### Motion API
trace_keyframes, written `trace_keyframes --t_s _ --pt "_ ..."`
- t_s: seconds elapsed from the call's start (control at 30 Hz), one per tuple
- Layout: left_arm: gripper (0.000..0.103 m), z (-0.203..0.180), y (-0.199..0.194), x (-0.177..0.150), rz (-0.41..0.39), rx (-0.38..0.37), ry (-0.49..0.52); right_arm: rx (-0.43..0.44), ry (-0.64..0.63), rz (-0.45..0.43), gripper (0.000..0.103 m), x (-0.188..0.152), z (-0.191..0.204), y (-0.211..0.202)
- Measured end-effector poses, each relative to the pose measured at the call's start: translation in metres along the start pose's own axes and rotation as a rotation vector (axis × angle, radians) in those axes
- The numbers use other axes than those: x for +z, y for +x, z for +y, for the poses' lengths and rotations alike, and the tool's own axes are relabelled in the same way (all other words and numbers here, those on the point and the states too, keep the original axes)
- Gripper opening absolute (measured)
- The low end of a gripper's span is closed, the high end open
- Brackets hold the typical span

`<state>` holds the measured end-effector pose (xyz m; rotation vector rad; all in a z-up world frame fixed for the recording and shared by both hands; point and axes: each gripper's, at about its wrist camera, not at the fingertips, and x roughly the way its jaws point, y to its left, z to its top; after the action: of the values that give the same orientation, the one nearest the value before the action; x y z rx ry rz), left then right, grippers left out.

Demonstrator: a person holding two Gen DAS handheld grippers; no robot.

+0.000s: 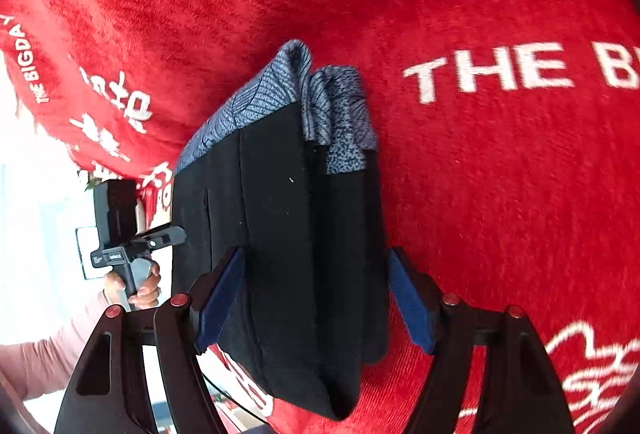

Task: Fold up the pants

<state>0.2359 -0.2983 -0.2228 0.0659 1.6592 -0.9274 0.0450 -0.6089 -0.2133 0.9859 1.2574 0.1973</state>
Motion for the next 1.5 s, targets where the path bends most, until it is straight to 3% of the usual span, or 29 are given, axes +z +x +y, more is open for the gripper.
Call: trace_keyframes --t_s 0.1,0.27,0.37,0.5,0.6,0.8,1.07,1.37,1.47,1.5 --pt "0.102 -0.012 0.012 0.007 0.017 0.005 0.035 0.049 -0.005 0.025 0.076 0.006 -0.005 0.008" --pt "0.101 -0.017 0.012 0.011 -0.027 0.024 -0.033 0.056 0.025 0.034 0.072 0.01 -0.005 0.014" --pt "0.088 -0.024 0.004 0.004 -0.09 0.049 -0.051 0.042 0.054 0.013 0.05 0.007 0.0 0.013" --pt "0.064 -0.03 -0.013 -0.007 -0.148 0.065 -0.068 0.065 0.082 -0.04 0.039 -0.001 0.009 0.0" --pt "0.06 -0.032 -0.028 -0.016 -0.173 0.042 -0.094 0.105 0.104 -0.071 0.036 -0.008 0.015 -0.01" --pt "0.057 -0.05 -0.055 -0.05 -0.191 0.055 -0.066 0.123 0.081 -0.06 0.036 -0.03 0.031 -0.021" --pt "0.058 -0.076 -0.08 -0.11 -0.202 0.066 -0.057 0.152 0.073 -0.037 0.036 -0.091 0.051 -0.043" --pt "0.058 -0.063 -0.058 -0.151 -0.176 0.077 -0.032 0.113 0.143 -0.07 0.036 -0.152 0.044 -0.029" --pt "0.064 -0.049 -0.039 -0.156 -0.157 0.114 -0.053 0.068 0.144 -0.067 0.037 -0.161 0.042 -0.015" --pt "0.074 -0.044 -0.035 -0.158 -0.153 0.138 -0.064 0.032 0.127 -0.06 0.037 -0.163 0.043 -0.008"
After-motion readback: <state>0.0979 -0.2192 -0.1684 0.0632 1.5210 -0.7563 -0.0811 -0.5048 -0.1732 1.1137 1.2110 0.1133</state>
